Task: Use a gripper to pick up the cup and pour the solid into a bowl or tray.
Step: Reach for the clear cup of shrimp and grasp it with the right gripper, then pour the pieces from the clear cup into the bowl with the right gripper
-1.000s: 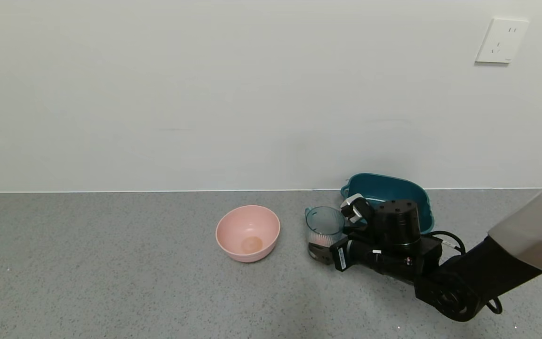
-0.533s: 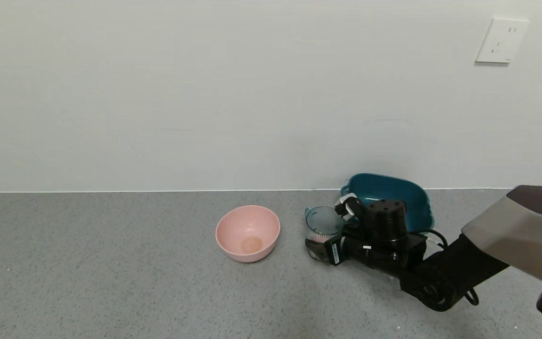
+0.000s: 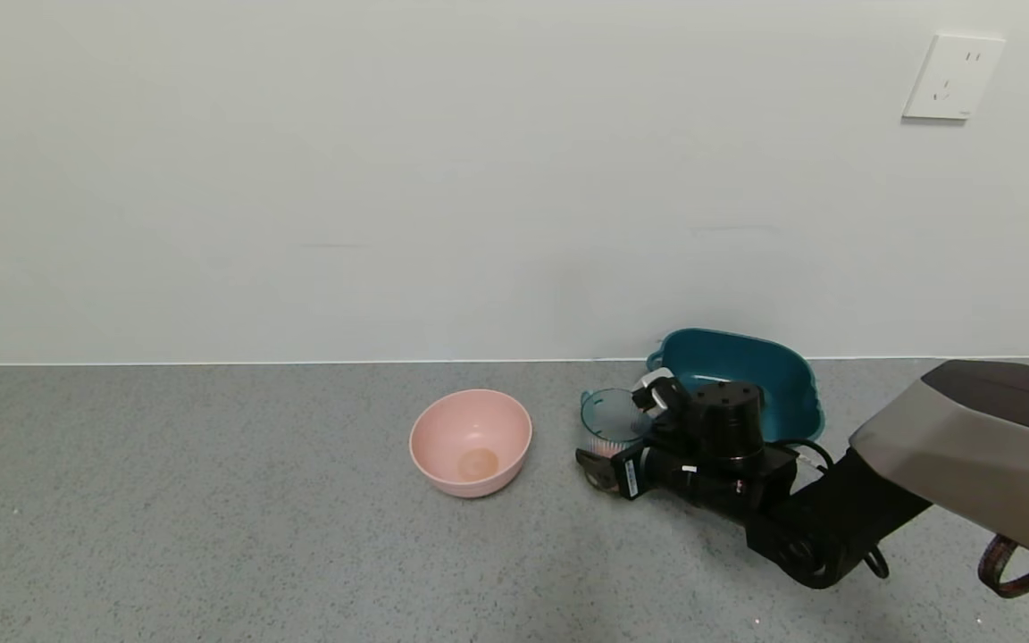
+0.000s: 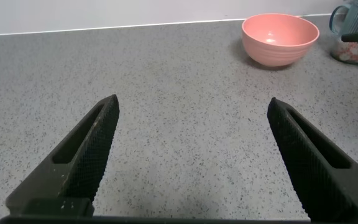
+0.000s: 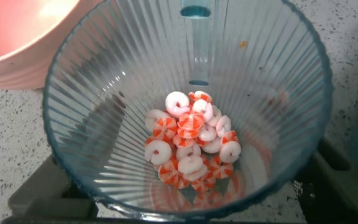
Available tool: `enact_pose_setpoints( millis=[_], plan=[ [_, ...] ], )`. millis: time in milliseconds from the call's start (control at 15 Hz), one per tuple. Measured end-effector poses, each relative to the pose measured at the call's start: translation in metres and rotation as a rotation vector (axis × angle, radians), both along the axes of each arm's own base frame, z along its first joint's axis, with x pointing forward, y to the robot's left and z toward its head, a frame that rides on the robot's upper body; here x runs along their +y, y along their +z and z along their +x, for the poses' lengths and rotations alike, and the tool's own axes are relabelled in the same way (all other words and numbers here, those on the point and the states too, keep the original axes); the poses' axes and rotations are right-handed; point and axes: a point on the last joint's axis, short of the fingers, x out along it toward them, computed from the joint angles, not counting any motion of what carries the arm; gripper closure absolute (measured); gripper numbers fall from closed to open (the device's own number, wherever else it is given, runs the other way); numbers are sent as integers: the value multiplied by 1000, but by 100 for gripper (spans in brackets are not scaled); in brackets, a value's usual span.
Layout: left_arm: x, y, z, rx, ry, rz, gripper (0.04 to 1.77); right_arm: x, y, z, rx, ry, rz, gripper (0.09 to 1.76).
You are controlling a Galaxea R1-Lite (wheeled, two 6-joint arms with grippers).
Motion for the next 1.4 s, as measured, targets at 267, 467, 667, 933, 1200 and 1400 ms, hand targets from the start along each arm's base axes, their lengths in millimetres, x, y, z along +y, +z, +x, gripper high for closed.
enact_pose_setpoints(
  millis=[267, 467, 667, 933, 1200, 1400],
  plan=[
    [0, 0, 0, 0, 0, 0, 9, 0, -1, 0, -4, 0, 2, 37],
    [0, 0, 0, 0, 0, 0, 9, -1, 0, 0, -14, -2, 8, 48],
    [0, 0, 0, 0, 0, 0, 9, -1, 0, -1, -13, -2, 7, 48],
    [0, 0, 0, 0, 0, 0, 9, -2, 10, -5, -29, 2, 16, 48],
    [0, 0, 0, 0, 0, 0, 9, -4, 42, -18, -81, 12, 46, 49],
    [0, 0, 0, 0, 0, 0, 9, -13, 74, -27, -145, 2, 81, 49]
  ],
)
